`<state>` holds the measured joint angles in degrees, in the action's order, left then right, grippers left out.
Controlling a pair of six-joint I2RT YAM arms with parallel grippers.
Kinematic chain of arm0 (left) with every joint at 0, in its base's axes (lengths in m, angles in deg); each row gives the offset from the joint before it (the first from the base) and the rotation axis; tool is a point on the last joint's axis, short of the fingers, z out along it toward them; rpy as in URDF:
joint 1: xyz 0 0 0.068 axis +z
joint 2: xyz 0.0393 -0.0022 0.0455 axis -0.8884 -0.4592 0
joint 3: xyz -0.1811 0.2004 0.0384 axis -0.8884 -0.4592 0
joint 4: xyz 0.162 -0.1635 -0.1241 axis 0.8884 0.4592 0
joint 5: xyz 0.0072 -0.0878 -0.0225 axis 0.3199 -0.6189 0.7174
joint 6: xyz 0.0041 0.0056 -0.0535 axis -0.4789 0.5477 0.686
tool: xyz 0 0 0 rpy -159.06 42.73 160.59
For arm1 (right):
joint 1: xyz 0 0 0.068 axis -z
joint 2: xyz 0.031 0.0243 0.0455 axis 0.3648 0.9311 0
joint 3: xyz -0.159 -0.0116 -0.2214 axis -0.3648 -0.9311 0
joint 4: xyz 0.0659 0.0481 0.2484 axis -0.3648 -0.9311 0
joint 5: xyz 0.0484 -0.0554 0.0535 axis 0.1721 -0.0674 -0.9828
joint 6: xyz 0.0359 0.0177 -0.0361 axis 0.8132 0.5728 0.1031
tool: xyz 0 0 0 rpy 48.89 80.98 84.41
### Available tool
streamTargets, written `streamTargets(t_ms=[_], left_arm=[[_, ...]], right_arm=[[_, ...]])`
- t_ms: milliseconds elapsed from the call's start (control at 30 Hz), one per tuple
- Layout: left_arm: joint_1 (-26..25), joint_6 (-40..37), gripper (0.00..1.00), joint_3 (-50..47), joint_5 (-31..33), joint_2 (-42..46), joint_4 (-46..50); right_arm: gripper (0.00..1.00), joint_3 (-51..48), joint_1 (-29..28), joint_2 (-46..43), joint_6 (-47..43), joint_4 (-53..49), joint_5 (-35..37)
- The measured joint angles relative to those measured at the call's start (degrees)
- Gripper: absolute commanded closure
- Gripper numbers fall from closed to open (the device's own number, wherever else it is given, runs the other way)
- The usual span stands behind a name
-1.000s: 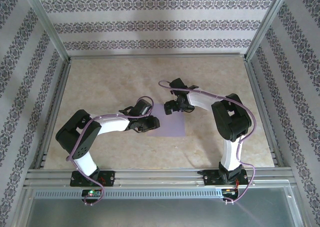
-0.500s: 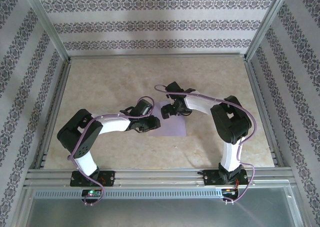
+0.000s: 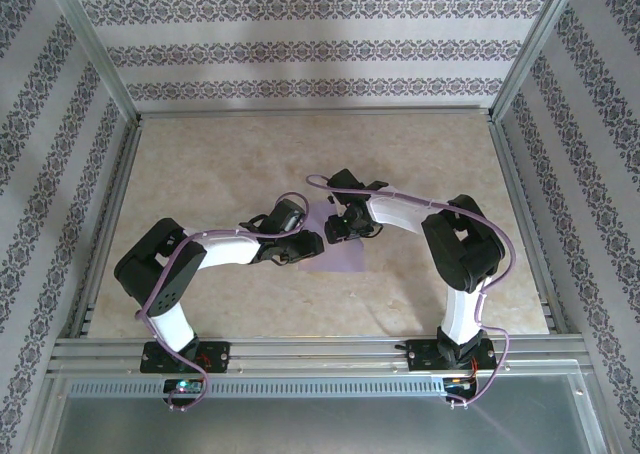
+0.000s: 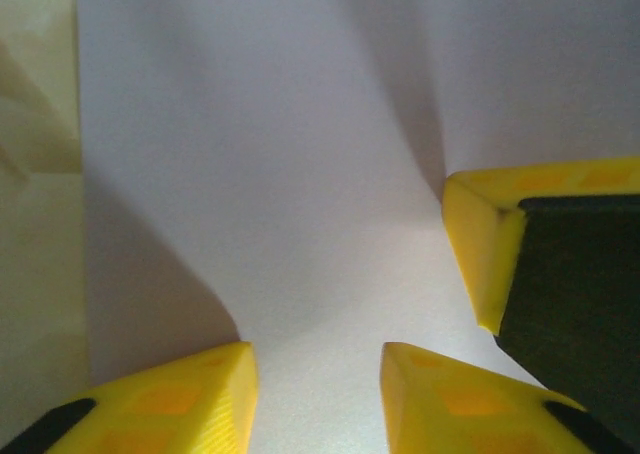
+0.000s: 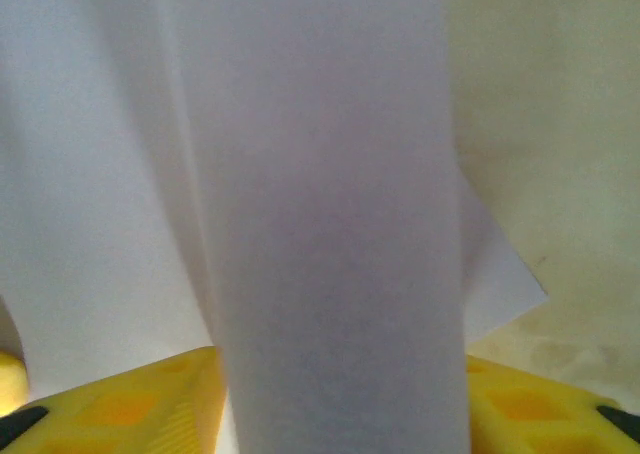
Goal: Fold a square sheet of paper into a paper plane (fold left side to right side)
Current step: Pick up the square sheet of paper from the center of the table.
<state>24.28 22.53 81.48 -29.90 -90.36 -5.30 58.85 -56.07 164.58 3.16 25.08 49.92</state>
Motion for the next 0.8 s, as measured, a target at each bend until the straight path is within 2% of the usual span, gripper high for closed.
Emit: streamTargets(t_ms=[133, 267, 500, 667, 800], left_arm=[[-0.24, -0.42, 0.50, 0.02, 0.44, 0.42, -0.13], [-0.24, -1.03, 0.45, 0.02, 1.77, 1.70, 1.20], [0.63, -4.83, 0.29, 0.02, 6.25, 11.65, 7.08], [5.14, -7.41, 0.22, -0.15, 8.35, 22.45, 11.37], [11.69, -8.11, 0.19, -3.69, 5.77, 29.49, 10.54]], right_arm=[[0.64, -0.37, 0.02, -0.04, 0.26, 0.11, -1.22], [0.69, -0.76, 0.07, -0.09, 0.42, 0.17, -2.29], [0.72, -1.55, 0.83, -0.52, 0.42, 0.76, -2.93], [0.73, -2.03, 1.18, -1.14, 0.39, 0.94, -3.41], [0.74, -2.67, 2.03, -2.32, 0.42, 1.77, -4.83]])
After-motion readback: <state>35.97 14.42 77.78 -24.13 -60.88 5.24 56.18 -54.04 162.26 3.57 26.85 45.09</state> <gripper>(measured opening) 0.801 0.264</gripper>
